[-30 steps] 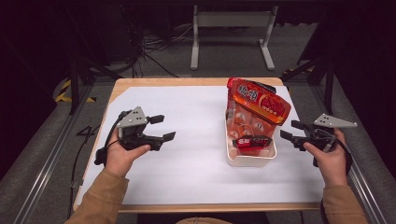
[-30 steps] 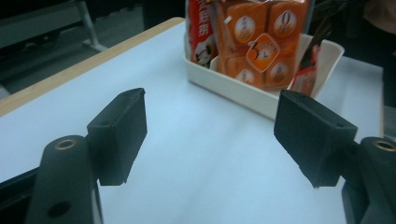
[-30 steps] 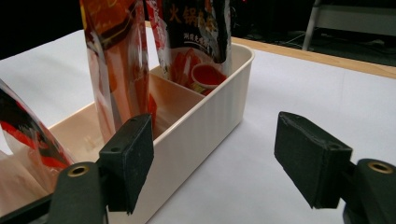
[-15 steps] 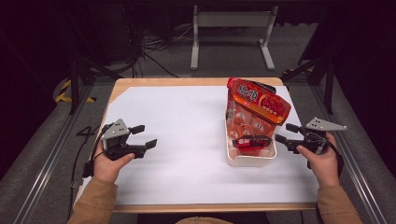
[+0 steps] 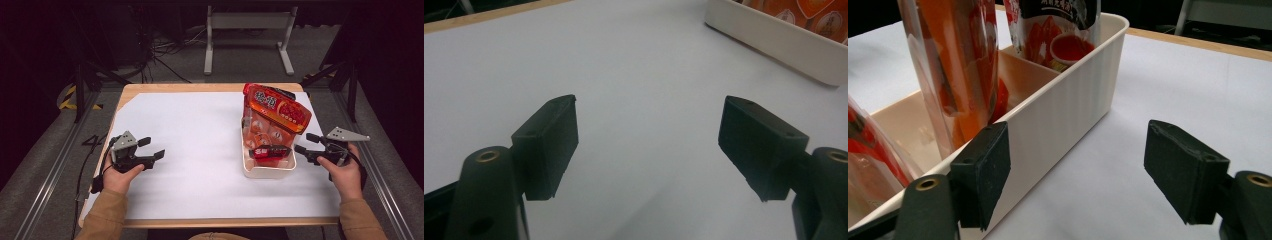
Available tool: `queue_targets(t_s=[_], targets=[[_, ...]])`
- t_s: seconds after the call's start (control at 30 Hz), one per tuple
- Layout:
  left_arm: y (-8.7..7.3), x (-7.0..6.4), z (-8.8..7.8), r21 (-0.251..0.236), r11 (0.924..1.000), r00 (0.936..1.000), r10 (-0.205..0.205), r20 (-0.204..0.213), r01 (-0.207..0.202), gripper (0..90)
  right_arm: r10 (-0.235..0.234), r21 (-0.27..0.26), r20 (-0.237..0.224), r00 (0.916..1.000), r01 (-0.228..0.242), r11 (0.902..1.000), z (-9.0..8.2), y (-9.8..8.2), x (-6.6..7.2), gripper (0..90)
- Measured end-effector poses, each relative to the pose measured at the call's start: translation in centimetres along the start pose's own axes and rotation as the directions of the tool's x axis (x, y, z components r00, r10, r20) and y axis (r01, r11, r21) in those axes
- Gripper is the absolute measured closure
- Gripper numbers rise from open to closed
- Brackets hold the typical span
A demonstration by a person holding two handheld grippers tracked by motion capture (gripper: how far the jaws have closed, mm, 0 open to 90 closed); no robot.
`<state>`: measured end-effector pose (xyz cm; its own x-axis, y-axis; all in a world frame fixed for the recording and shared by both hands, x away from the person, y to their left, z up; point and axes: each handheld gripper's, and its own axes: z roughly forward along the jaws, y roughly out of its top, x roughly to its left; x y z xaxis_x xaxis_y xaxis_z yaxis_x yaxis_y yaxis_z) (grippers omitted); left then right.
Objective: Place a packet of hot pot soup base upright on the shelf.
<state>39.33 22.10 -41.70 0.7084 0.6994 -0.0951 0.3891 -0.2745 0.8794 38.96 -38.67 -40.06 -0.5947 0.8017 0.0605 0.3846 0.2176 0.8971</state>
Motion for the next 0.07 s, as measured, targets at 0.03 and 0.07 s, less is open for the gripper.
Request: queue_targets(t_s=[0.03, 0.07], targets=[[-0.04, 0.02, -0.02, -0.001, 1.0000, 1.0000, -0.004, 0.002, 0.004, 24.7, 0.000, -0.003, 0.001, 1.0000, 0.000, 1.0000, -0.04, 0.02, -0.03, 27.0], [-0.06, 0.05, -0.07, -0.003, 1.0000, 0.9999, -0.008, 0.006, 0.008, 24.6, -0.001, -0.005, 0.002, 1.0000, 0.001, 1.0000, -0.06, 0.04, -0.03, 27.0]])
